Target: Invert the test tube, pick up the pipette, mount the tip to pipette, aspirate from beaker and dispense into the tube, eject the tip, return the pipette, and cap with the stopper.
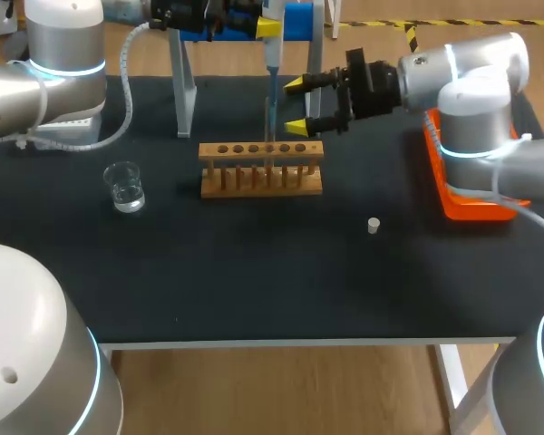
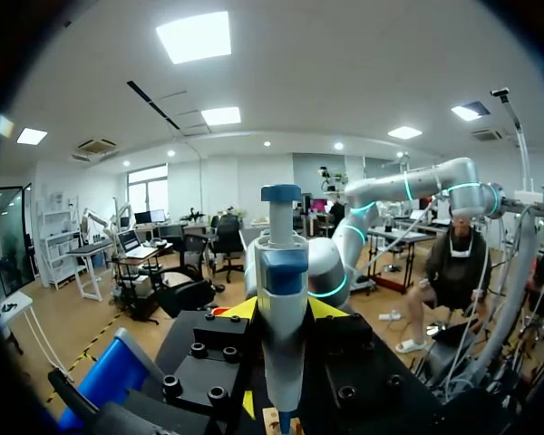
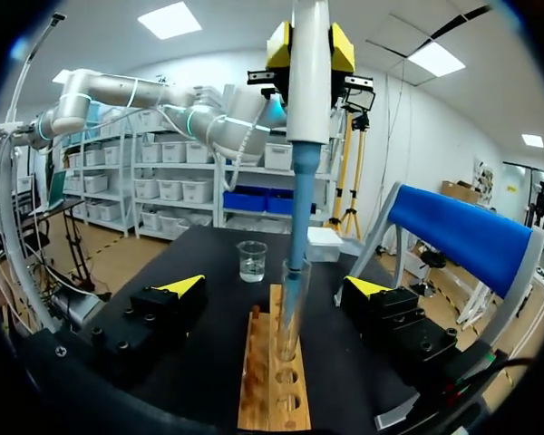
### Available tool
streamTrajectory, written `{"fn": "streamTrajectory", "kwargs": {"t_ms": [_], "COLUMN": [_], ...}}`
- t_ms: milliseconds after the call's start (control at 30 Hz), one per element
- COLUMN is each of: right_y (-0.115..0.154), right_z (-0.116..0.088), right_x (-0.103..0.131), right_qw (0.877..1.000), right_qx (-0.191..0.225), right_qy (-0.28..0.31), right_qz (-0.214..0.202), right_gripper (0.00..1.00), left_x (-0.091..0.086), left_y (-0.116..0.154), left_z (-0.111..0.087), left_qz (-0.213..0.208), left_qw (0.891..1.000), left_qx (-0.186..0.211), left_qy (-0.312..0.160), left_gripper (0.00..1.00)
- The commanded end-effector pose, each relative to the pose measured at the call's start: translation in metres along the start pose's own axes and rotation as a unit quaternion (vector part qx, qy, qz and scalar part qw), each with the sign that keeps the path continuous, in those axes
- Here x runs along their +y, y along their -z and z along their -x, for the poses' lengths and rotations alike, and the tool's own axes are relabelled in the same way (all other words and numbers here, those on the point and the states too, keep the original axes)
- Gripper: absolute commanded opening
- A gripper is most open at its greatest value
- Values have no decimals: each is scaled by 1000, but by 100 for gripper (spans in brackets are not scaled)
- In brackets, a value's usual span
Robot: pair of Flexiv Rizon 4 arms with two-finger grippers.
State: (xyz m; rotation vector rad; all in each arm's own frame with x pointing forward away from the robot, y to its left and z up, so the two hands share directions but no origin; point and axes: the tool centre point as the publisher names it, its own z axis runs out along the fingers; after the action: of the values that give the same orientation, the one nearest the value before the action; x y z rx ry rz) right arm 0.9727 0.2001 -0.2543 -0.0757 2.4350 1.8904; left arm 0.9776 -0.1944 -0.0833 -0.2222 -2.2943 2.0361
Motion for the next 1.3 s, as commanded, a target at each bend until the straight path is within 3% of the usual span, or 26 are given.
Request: {"fn": "streamTrajectory", "kwargs": {"t_ms": [33,400,1000,1300], "right_y": [-14,-35,-46,-54], "right_z": [9,15,13,13], "right_x": [-6,-18,-26,-29], "right_qw": [1000,1000,1000,999], "right_qx": [0,-3,-18,-28], "right_qy": [-5,-14,-15,-10], "right_qz": [-2,-11,-10,-36], "right_gripper": [100,100,100,100], "left_x": [-1,-1,-1,-1], "left_y": [1,1,1,1], "left_z": [1,1,1,1], "left_qz": [1,1,1,1], "left_qw": [1000,1000,1000,1000], "left_qx": [2,2,2,2], "left_qy": [0,0,0,0], "left_gripper": [0,0,0,0]}}
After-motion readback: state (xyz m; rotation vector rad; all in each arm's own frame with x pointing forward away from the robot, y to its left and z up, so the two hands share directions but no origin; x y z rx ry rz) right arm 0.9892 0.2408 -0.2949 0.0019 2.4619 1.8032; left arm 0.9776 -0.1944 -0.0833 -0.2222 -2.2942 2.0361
